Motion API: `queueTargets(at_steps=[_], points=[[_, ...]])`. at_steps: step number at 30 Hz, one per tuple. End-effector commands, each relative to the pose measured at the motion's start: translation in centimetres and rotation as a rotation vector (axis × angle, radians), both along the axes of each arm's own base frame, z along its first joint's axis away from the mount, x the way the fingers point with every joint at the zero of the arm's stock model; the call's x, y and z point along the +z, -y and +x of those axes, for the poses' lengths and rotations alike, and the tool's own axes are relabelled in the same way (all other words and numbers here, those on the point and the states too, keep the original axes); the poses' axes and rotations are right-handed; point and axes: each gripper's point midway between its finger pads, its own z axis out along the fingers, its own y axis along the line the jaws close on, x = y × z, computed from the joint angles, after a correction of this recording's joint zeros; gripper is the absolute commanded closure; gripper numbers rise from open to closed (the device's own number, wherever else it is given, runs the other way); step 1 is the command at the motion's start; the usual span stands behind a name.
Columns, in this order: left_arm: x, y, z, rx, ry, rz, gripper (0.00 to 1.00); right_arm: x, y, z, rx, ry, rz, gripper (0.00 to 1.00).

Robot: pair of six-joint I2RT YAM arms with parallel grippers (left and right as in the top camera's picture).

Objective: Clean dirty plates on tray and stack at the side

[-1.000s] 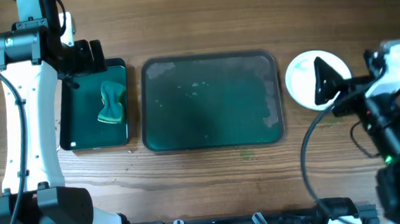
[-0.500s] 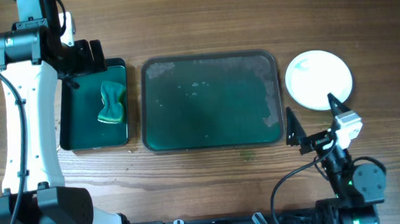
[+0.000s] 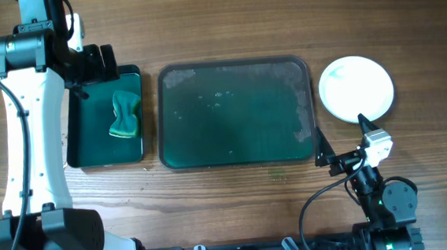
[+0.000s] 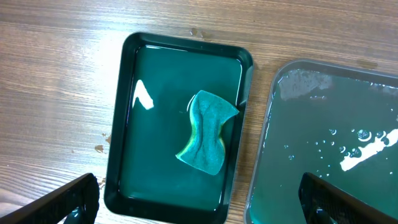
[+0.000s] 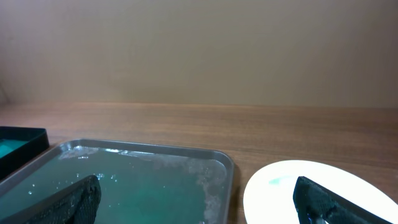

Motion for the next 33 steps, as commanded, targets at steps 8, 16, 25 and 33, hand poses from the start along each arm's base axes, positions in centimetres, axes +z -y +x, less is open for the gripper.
queueTargets(at_steps=[8, 16, 25, 33], points=[[-0.3, 0.0, 0.1, 0.008, -0.006, -0.005, 0.0, 0.3, 0.2, 0.0, -0.014, 0.015, 0.01, 0.0], [-0.3, 0.0, 0.1, 0.008, -0.006, -0.005, 0.0, 0.3, 0.2, 0.0, -0.014, 0.015, 0.009, 0.0], [0.0, -0.5, -0.1, -0.017, -0.009, 0.035, 0.0, 0.3, 0.2, 0.0, -0.014, 0.015, 0.01, 0.0], [5.2, 2.8, 0.6, -0.094, 0.256, -0.072, 0.0, 0.3, 0.2, 0.0, -0.014, 0.015, 0.009, 0.0]])
